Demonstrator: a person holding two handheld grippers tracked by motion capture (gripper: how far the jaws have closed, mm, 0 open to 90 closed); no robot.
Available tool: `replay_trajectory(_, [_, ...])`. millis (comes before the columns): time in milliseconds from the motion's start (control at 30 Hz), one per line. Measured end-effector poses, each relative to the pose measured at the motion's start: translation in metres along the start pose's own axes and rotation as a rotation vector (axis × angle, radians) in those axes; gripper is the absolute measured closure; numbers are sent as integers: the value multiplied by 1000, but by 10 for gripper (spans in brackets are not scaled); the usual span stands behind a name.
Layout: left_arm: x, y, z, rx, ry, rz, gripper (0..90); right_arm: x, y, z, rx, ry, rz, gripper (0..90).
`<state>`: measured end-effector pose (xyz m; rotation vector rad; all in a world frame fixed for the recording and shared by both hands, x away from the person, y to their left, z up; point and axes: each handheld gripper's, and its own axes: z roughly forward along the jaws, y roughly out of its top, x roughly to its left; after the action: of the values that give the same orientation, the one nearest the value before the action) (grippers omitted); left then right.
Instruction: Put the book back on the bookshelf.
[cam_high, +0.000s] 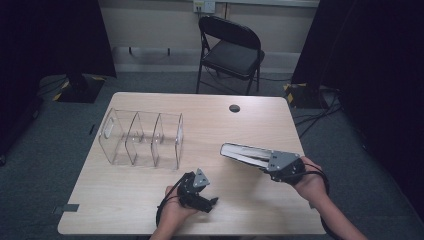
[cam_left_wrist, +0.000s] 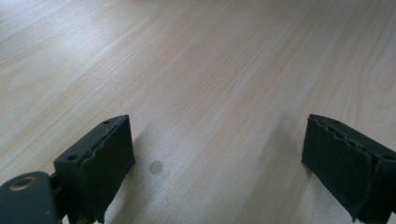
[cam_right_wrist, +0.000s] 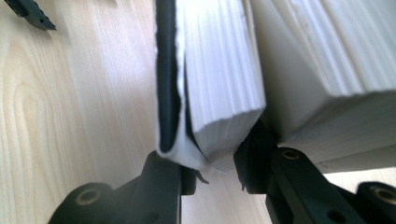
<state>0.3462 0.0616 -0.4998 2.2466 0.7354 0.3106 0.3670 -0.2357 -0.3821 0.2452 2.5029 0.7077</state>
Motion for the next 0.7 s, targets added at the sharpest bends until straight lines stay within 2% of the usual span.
replay_trajectory(200, [0,0,0,0,0,0,85,-5,4,-2,36,4,-4,740])
replay_trajectory(367, [0,0,0,1,0,0,85,-9,4,-2,38,9,-6,746])
replay_trajectory(700, [0,0,0,-5,-1,-1,85,-21,1,-11,26,77,35,755])
